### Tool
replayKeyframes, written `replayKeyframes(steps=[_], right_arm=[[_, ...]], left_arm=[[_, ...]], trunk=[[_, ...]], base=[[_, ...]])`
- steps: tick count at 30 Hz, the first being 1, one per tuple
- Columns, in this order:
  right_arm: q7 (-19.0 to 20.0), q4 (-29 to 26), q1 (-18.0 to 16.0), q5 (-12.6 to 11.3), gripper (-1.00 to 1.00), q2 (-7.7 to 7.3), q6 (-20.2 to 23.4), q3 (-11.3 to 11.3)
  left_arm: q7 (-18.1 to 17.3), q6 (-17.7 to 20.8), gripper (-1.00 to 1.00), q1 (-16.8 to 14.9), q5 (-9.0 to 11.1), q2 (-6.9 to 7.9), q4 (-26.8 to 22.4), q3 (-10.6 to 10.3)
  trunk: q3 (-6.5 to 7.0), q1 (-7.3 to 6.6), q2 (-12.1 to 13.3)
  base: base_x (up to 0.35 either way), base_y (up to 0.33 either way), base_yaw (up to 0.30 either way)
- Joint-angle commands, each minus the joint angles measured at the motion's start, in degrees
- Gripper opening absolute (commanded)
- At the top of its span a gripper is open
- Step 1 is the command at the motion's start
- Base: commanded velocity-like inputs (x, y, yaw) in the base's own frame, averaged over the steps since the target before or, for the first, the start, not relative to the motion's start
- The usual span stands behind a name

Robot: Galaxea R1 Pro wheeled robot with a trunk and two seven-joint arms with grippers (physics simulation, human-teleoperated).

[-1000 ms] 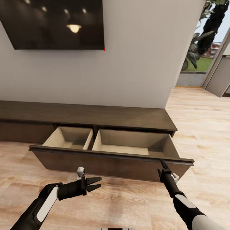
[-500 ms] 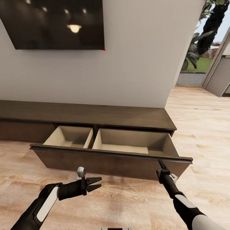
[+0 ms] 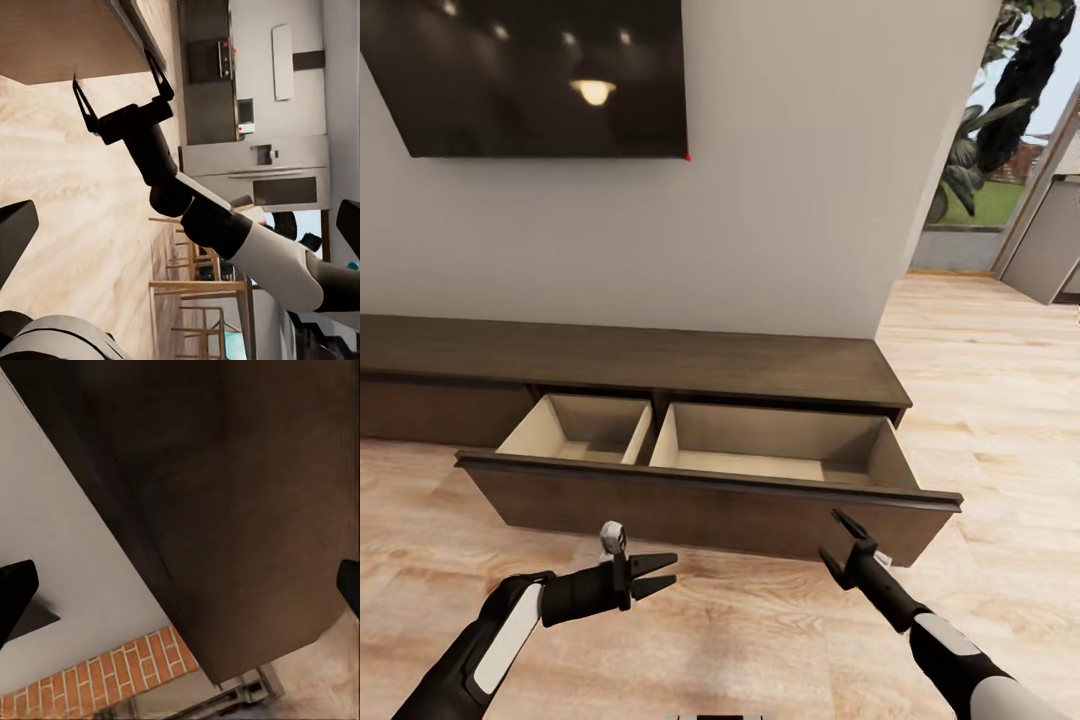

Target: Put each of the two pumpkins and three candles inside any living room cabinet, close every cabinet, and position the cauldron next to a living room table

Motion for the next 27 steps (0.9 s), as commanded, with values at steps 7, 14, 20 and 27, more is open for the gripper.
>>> replayKeyframes(steps=[7, 14, 20, 27], right_arm=[[0.3, 0.5, 0.3, 17.7, 1.0, -1.67, 6.6, 0.4], [0.4, 1.4, 0.4, 35.3, 1.0, -2.49, 7.3, 0.4], [0.6, 6.4, 0.4, 38.9, 1.0, -2.45, 7.0, 0.3], [0.6, 8.1, 0.9, 39.2, 1.0, -2.5, 4.2, 0.3]], left_arm=[[0.0, 0.3, 1.0, 0.0, 0.2, 0.16, 0.0, 0.2], [0.2, 0.3, 1.0, 0.0, 0.2, 0.06, 0.1, -0.1], [0.4, 0.4, 1.0, -0.1, 0.2, -0.04, 0.7, -0.5], [0.4, 0.4, 1.0, -0.1, 0.1, -0.15, 1.0, -0.6]], trunk=[[1.51, -0.19, 0.1], [3.06, -0.37, 0.2], [4.39, -0.52, 0.3], [5.94, -0.7, 0.3]], base=[[0.0, 0.0, 0.0], [0.0, 0.0, 0.0], [0.0, 0.0, 0.0], [-0.122, 0.0, 0.0]])
